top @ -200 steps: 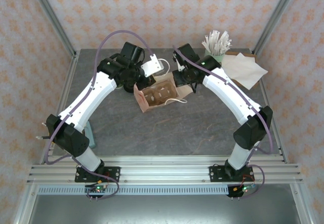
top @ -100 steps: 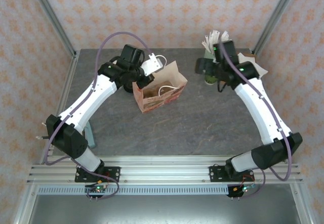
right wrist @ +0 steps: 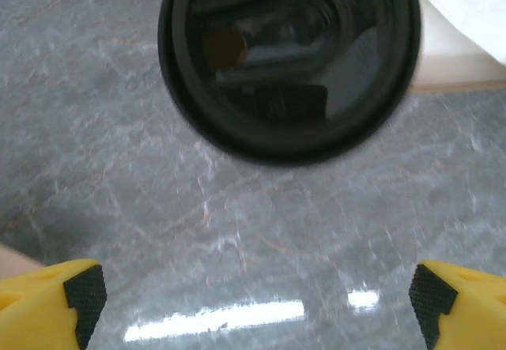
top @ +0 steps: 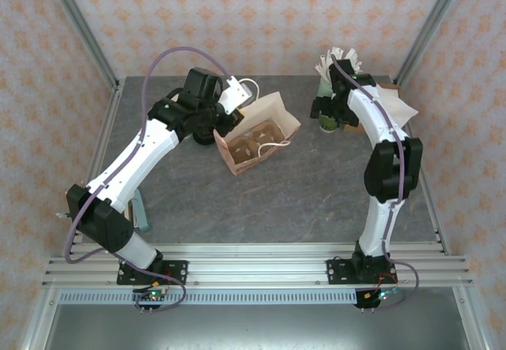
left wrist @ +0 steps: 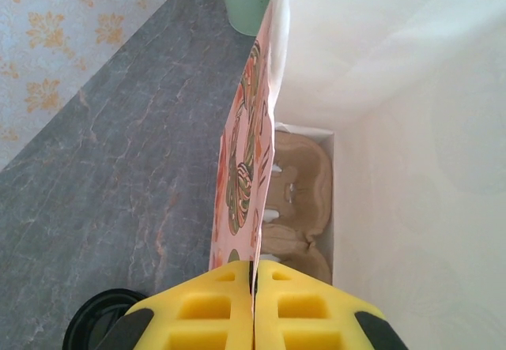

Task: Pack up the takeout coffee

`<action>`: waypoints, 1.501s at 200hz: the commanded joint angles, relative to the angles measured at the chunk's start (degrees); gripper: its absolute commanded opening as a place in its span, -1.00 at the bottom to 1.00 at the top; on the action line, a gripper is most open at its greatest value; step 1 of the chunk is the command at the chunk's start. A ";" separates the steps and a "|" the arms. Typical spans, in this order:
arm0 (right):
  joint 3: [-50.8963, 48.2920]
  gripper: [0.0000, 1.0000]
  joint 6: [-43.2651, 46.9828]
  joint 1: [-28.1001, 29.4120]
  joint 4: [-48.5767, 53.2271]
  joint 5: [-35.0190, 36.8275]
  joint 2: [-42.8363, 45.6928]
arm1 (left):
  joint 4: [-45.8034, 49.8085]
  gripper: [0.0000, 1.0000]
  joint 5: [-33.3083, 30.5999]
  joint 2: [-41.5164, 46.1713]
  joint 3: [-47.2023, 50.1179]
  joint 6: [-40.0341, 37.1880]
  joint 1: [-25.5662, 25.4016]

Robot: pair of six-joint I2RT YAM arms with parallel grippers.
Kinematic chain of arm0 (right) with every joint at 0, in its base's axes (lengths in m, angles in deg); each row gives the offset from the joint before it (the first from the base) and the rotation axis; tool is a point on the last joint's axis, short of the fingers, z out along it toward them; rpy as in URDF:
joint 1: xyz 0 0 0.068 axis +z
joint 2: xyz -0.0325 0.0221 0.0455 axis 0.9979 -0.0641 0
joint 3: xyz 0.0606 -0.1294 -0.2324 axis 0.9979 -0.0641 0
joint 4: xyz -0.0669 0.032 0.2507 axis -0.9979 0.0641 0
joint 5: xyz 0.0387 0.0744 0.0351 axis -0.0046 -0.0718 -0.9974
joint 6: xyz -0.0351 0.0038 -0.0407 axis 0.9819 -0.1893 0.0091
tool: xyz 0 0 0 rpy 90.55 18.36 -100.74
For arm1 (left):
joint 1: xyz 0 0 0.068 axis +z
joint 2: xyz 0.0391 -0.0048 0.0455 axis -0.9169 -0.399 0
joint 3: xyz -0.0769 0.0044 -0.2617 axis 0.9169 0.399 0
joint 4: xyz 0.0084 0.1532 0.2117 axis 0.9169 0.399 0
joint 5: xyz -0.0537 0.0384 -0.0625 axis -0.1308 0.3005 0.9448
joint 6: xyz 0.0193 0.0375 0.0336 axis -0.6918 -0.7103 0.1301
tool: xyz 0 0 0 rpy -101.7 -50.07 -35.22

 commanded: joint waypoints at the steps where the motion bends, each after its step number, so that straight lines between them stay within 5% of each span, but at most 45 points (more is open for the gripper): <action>1: 8.12 1.00 2.53 -0.52 4.25 2.26 -4.59 | -1.11 -0.96 0.88 -0.08 -0.97 2.49 -0.23; 71: 14.91 1.00 1.03 -1.33 7.77 7.52 -9.75 | 0.88 -0.95 -0.75 -1.34 -2.04 2.69 -0.18; 203: 19.48 0.98 -0.40 -2.43 2.28 6.75 -17.02 | 2.64 -0.97 -2.12 -3.32 -3.87 1.32 0.14; 254: 15.13 0.74 0.09 -2.38 2.54 4.38 -12.65 | 2.20 -0.98 -1.80 -3.56 -4.54 2.24 0.46; 300: 3.97 0.72 -1.34 -0.20 3.69 5.79 -3.15 | 4.45 -0.97 -0.32 -4.23 -6.45 3.69 0.89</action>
